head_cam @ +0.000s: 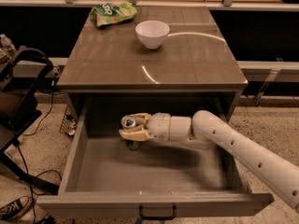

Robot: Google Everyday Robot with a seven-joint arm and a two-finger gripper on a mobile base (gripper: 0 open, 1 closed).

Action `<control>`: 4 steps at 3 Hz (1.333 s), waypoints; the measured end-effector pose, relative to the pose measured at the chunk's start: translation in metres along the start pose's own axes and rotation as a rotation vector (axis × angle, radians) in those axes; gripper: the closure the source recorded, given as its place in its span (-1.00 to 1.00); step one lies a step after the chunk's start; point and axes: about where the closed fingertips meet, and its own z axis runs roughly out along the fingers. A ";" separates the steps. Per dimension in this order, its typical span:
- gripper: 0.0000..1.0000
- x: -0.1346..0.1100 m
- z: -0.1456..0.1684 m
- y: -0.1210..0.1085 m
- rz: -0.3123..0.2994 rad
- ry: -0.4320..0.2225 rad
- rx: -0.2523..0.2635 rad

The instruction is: Place redbull can into top drawer

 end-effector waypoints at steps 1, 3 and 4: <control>0.01 -0.001 0.000 0.000 0.000 0.000 0.000; -0.91 -0.001 0.002 0.001 0.000 -0.001 -0.005; -1.00 -0.001 0.003 0.002 -0.001 -0.001 -0.007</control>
Offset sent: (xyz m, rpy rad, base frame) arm 0.0000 0.0000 0.0005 0.0000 0.0000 0.0000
